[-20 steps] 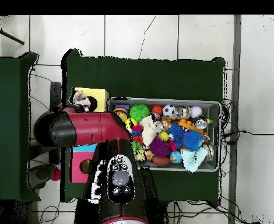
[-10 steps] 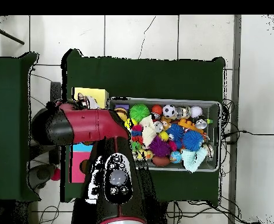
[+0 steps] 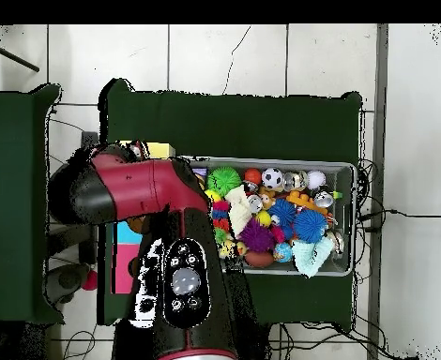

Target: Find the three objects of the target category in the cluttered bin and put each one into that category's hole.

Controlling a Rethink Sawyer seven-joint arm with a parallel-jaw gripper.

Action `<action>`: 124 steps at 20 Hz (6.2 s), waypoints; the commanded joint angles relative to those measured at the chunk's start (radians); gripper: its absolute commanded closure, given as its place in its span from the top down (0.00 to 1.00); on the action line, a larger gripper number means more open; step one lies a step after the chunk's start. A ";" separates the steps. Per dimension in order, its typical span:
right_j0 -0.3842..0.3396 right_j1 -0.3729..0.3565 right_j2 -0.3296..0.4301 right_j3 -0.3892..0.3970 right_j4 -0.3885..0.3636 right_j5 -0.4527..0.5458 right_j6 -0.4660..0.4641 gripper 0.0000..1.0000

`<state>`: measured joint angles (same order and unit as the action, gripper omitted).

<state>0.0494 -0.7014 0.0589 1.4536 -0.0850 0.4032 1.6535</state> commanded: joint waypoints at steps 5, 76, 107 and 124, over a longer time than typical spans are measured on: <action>-0.020 0.020 0.017 -0.079 -0.124 0.199 -0.069 1.00; -0.083 0.037 0.058 0.172 0.058 0.161 0.208 0.00; -0.084 0.042 0.090 0.298 0.262 -0.085 0.227 0.00; -0.045 0.078 0.036 0.279 0.269 -0.037 0.221 0.00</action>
<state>-0.0021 -0.6656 0.0700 1.6781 0.1396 0.3360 1.6535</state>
